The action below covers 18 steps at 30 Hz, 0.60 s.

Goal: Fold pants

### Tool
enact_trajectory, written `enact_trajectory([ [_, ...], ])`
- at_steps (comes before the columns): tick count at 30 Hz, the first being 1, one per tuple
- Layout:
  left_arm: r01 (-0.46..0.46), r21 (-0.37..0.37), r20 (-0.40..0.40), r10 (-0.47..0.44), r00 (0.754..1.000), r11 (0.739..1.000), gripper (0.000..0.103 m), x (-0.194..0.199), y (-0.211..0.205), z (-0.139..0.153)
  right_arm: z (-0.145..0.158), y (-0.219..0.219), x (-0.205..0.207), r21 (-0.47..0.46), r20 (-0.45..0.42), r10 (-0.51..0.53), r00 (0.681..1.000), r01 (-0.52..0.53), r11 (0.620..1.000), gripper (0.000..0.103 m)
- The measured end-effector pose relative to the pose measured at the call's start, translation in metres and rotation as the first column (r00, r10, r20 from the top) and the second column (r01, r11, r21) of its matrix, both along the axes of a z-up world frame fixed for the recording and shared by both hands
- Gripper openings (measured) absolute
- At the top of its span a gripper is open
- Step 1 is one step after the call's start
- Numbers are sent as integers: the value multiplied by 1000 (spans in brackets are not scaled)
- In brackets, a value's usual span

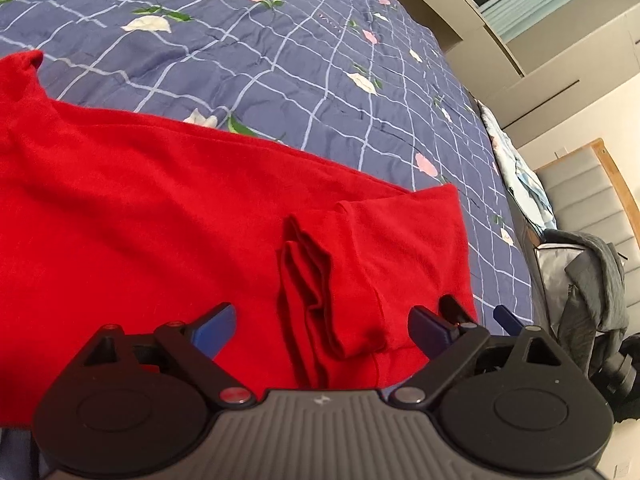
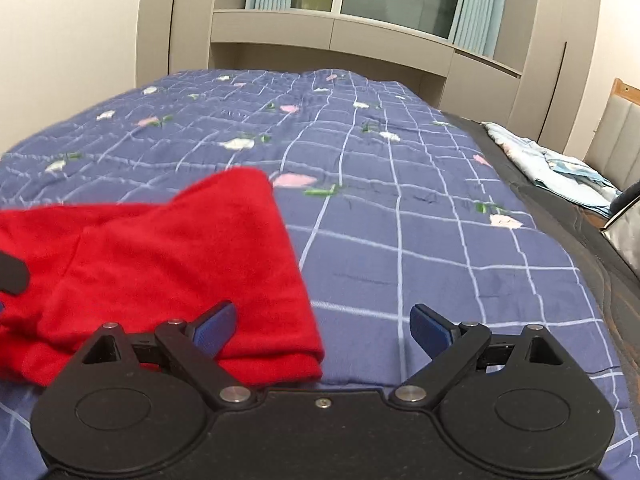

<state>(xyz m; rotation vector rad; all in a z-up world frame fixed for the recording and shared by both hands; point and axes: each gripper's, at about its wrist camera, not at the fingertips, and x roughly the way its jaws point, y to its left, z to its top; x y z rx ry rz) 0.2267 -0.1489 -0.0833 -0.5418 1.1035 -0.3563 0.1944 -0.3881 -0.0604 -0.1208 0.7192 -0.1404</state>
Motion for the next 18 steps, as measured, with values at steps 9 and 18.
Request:
enact_trajectory([
  [9,-26,-45,-28,25,999,999,72,0,2,-1,7,5,-10,1,16,22,1000,-22,1000,97],
  [18,-8,-38,-38,6,999,999,27,5,-9,-5,-1,2,-10,41,4,-5,1000,5,999,100],
])
